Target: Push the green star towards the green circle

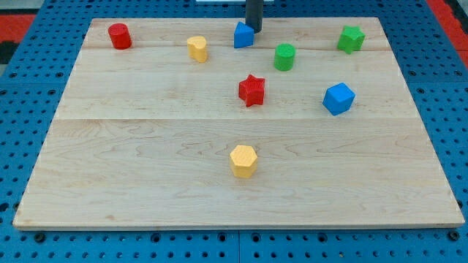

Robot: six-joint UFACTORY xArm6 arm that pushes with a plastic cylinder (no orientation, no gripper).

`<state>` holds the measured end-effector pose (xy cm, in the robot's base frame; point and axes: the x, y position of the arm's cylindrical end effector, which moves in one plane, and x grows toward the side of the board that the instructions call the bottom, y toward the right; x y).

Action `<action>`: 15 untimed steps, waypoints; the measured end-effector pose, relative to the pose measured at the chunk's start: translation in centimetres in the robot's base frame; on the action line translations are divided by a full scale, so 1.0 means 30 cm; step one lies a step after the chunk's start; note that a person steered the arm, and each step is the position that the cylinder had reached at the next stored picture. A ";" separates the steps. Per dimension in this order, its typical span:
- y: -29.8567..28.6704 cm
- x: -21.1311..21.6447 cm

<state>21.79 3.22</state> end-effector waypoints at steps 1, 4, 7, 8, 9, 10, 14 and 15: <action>0.000 -0.002; 0.250 -0.039; 0.241 -0.039; 0.237 -0.039; 0.236 -0.036; 0.304 -0.050; 0.672 0.058; 0.672 0.117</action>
<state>25.29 23.38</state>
